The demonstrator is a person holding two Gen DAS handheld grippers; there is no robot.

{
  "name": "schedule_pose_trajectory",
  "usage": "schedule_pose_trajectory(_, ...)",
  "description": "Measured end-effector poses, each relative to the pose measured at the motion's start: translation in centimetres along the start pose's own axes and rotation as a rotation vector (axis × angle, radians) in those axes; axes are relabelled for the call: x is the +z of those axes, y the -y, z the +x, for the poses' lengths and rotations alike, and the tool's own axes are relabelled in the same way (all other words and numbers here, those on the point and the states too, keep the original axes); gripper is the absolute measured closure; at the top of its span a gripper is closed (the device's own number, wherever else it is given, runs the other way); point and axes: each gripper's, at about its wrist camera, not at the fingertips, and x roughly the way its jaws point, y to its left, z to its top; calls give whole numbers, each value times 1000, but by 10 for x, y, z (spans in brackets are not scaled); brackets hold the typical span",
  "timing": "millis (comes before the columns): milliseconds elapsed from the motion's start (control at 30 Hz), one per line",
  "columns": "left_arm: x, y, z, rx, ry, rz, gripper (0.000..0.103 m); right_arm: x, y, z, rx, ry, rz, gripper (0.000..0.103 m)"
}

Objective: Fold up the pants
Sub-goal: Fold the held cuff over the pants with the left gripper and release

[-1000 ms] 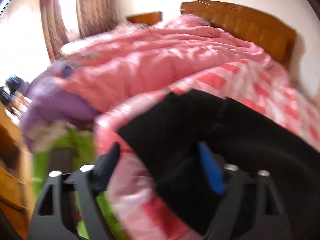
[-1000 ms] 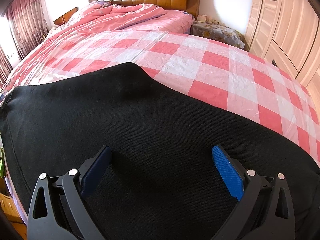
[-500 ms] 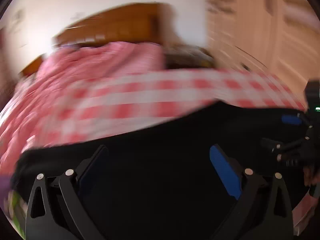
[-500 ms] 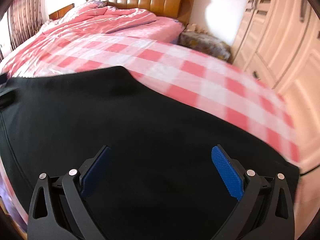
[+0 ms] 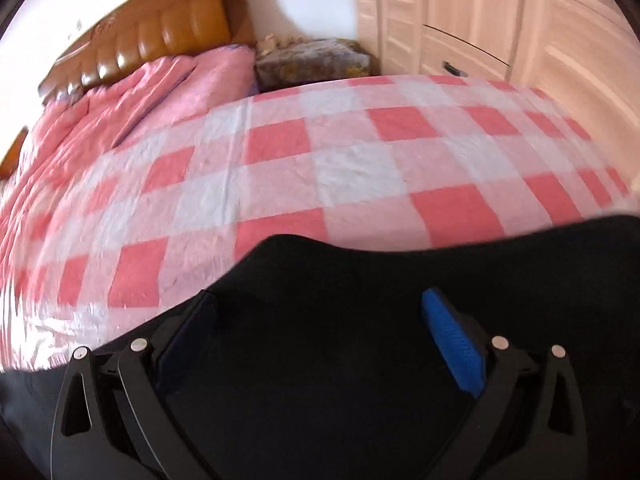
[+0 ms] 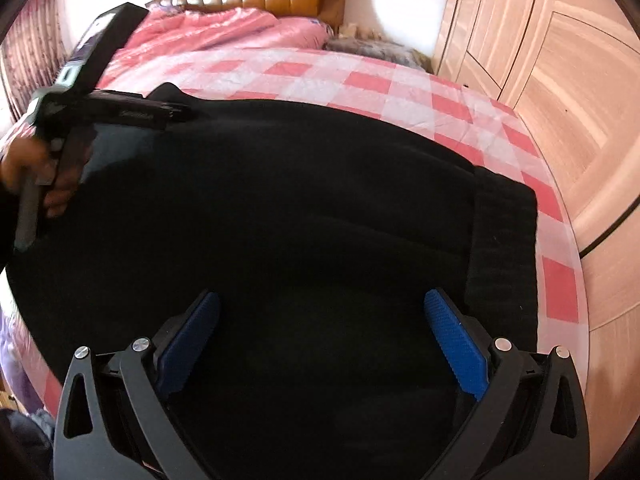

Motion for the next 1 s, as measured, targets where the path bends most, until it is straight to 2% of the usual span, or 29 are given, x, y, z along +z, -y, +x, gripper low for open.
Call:
schedule_pose_trajectory(133, 2, 4, -1, 35, 20, 27, 1, -3, 0, -2, -2, 16, 8, 4)
schedule_pose_trajectory(267, 4, -2, 3, 5, 8, -6, 1, -7, 1, -4, -1, 32, 16, 4)
schedule_pose_trajectory(367, 4, 0, 2, 17, 15, -2, 1, -8, 0, -6, -5, 35, 14, 4)
schedule_pose_trajectory(400, 4, 1, 0, 33, 20, 4, 1, -8, -1, -10, -19, 34, 19, 4)
schedule_pose_trajectory(433, 2, 4, -6, 83, 36, 16, 1, -8, -3, -19, -36, 50, 32, 4)
schedule_pose_trajectory(500, -4, 12, -30, 126, 86, 54, 2, -14, -8, -41, -14, 110, 37, 4)
schedule_pose_trajectory(533, -11, 18, -55, 119, 134, 85, 2, -19, -11, -53, 15, 143, 24, 4)
schedule_pose_trajectory(600, -26, 24, -87, 151, 181, 109, 2, -29, -17, -65, 25, 174, -7, 4)
schedule_pose_trajectory(633, -42, 27, -107, 171, 206, 110, 2, -34, -19, -67, 19, 176, -18, 4)
schedule_pose_trajectory(700, -64, 30, -123, 189, 218, 104, 2, -41, -19, -61, 20, 152, -11, 4)
schedule_pose_trajectory(800, -108, 28, -127, 216, 177, 79, 2, -41, -20, -52, 9, 131, 13, 4)
schedule_pose_trajectory(900, -132, 21, -122, 212, 141, 52, 2, -38, -26, -56, 40, 153, 22, 4)
schedule_pose_trajectory(1000, -147, 13, -116, 200, 114, 30, 2, -31, -31, -60, 34, 178, 27, 4)
